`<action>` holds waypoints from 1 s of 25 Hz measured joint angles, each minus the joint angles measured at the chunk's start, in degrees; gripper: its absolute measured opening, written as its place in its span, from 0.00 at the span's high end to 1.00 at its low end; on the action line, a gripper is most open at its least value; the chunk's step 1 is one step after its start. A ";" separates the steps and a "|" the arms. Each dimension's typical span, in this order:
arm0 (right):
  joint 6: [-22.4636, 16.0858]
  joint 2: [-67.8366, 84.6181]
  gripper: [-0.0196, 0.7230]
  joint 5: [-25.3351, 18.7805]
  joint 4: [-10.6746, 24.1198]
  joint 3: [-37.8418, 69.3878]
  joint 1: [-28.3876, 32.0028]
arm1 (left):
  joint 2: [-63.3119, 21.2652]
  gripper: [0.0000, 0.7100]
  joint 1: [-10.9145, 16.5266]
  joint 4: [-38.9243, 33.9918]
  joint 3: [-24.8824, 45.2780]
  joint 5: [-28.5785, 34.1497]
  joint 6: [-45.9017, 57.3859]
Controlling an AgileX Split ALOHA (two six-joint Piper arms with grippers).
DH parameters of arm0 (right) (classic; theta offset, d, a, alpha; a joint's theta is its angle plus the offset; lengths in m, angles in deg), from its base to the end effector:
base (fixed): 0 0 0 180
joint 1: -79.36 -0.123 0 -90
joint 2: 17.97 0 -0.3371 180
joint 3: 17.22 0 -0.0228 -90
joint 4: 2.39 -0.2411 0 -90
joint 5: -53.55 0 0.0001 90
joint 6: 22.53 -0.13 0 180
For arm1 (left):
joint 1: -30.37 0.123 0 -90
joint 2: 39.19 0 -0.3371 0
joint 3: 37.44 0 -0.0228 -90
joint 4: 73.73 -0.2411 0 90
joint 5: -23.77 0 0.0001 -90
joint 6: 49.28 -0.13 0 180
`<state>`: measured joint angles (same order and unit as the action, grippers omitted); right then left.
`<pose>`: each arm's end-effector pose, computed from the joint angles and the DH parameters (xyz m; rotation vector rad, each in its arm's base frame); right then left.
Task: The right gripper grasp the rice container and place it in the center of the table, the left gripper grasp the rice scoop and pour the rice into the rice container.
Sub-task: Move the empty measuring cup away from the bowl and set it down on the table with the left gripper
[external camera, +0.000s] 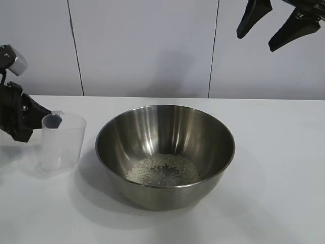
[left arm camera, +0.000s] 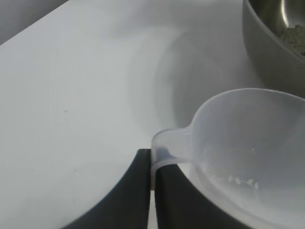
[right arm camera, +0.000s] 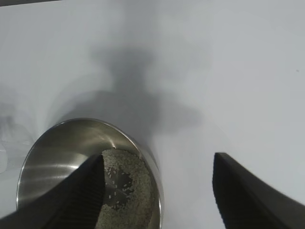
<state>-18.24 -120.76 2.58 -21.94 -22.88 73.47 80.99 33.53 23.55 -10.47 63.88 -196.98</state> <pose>0.3805 0.0732 0.3398 -0.0479 2.5612 0.4314 0.3862 -0.0620 0.1465 1.1131 1.9430 -0.3826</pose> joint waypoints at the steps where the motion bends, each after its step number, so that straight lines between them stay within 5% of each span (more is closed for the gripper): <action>1: 0.00 0.00 0.37 0.00 0.00 0.00 0.00 | 0.27 0.99 0.00 0.00 0.00 -0.05 0.00; 7: 0.00 0.00 0.37 0.00 0.00 0.00 0.00 | 0.35 0.93 0.00 0.06 0.00 -0.11 0.48; 14: 0.02 0.00 0.37 0.00 0.00 0.00 0.00 | 0.35 0.54 0.00 0.06 0.00 -0.23 0.53; 25: 0.02 0.00 0.37 0.00 0.00 0.00 0.00 | -3.97 0.49 0.00 0.36 0.00 -12.30 8.77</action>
<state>-18.22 -120.76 2.58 -21.94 -22.88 73.47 77.01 33.53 23.91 -10.47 51.58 -188.20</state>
